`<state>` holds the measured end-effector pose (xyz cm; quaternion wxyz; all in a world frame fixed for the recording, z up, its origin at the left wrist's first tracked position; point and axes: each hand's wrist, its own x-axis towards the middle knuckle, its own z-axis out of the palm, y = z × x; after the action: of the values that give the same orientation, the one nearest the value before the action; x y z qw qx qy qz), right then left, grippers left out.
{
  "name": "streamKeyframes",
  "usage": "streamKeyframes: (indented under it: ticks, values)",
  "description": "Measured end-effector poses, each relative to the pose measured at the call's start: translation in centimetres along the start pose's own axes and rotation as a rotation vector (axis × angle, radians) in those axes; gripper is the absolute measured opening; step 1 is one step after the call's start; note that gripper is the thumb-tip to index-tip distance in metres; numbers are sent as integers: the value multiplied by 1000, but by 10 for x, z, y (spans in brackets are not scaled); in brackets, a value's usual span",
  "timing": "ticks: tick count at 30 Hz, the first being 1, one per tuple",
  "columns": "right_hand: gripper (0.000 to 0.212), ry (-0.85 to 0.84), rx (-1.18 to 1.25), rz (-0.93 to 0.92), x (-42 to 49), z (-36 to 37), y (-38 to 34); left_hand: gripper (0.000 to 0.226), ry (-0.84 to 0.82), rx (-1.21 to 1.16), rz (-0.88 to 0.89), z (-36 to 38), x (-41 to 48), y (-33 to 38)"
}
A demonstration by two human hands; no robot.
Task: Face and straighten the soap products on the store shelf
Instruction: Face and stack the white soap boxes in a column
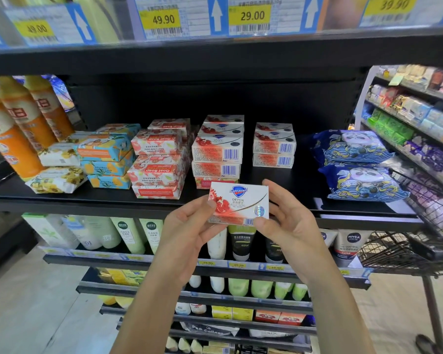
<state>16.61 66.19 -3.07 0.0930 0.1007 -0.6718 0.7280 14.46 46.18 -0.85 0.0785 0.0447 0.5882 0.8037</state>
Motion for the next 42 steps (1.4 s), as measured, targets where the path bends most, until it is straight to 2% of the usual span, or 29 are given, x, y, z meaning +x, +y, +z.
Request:
streamKeyframes:
  ticks: [6, 9, 12, 13, 16, 20, 23, 26, 27, 29, 31, 38, 41, 42]
  values:
    - [84, 33, -481, -73, 11, -4, -17, 35, 3, -6, 24, 0, 4, 2]
    - [79, 23, -494, -94, 18, -7, -27, 40, -13, -6, 69, 0, 8, 2]
    - [76, 55, -479, -109, 23, -8, -34, 56, -36, 70, 165, -3, 13, 2]
    - [76, 65, -469, -113, 24, -8, -39, 56, -30, 132, 209, -5, 14, 1]
    - [77, 97, -430, -134, 29, -6, -56, 35, 25, 405, 303, -14, 19, -2]
    - [62, 110, -389, -132, 49, -2, -80, 53, -19, 988, 414, -27, 30, -15]
    - [70, 139, -390, -104, 79, 2, -88, 59, -76, 1189, 533, -32, 40, -29]
    - [47, 151, -420, -76, 122, 3, -87, 47, -26, 1192, 654, -37, 49, -43]
    - [50, 161, -453, -65, 138, 2, -85, 44, -7, 1174, 685, -38, 51, -46]
    - [74, 184, -518, -31, 170, 0, -80, 42, 11, 1151, 717, -39, 53, -49]
    - [81, 187, -585, -11, 197, -1, -76, 41, 14, 1139, 735, -39, 54, -49]
    - [73, 159, -682, 2, 245, 7, -67, 39, 10, 1097, 739, -40, 57, -52]
    - [54, 135, -695, 44, 254, 7, -63, 39, 11, 1095, 750, -41, 58, -53]
    - [53, 120, -691, 41, 256, 7, -61, 39, 11, 1094, 754, -41, 58, -54]
